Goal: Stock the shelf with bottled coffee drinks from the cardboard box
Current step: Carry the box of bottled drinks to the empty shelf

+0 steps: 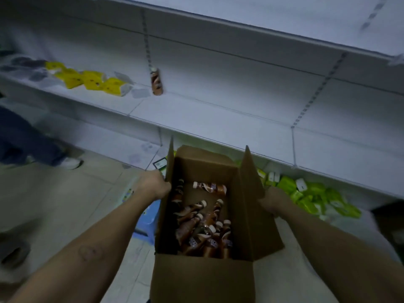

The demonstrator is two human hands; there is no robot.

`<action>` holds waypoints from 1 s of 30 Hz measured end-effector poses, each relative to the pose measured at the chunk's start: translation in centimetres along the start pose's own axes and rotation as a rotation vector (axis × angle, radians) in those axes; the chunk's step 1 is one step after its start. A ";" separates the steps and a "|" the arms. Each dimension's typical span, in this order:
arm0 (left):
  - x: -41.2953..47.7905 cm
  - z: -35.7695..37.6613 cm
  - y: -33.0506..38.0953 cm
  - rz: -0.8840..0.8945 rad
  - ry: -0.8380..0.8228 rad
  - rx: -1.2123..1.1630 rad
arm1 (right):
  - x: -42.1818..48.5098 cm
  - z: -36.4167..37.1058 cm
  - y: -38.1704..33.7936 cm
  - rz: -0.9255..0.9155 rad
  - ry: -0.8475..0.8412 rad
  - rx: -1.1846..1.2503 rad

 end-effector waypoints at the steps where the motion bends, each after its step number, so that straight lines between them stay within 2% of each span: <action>1: 0.3 -0.5 0.7 0.042 -0.004 0.043 | -0.6 0.7 0.6 0.038 0.005 0.045; 9: 4.6 -0.9 9.5 0.280 -0.085 0.204 | -2.3 5.1 7.4 0.270 0.010 0.450; 22: 7.3 9.8 27.0 0.601 -0.237 0.576 | -6.5 13.9 19.7 0.602 -0.048 0.822; 30: 8.4 14.3 37.5 0.915 -0.404 0.687 | -9.3 15.3 23.0 0.845 0.034 1.034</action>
Point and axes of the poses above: each hand's wrist, its own x-axis towards the middle knuckle, its own z-axis out of the palm, y = z × x, the point moved 2 cm from there along x, towards the middle knuckle, and after that the axes turned 12 degrees about -y, right-handed, at the moved point
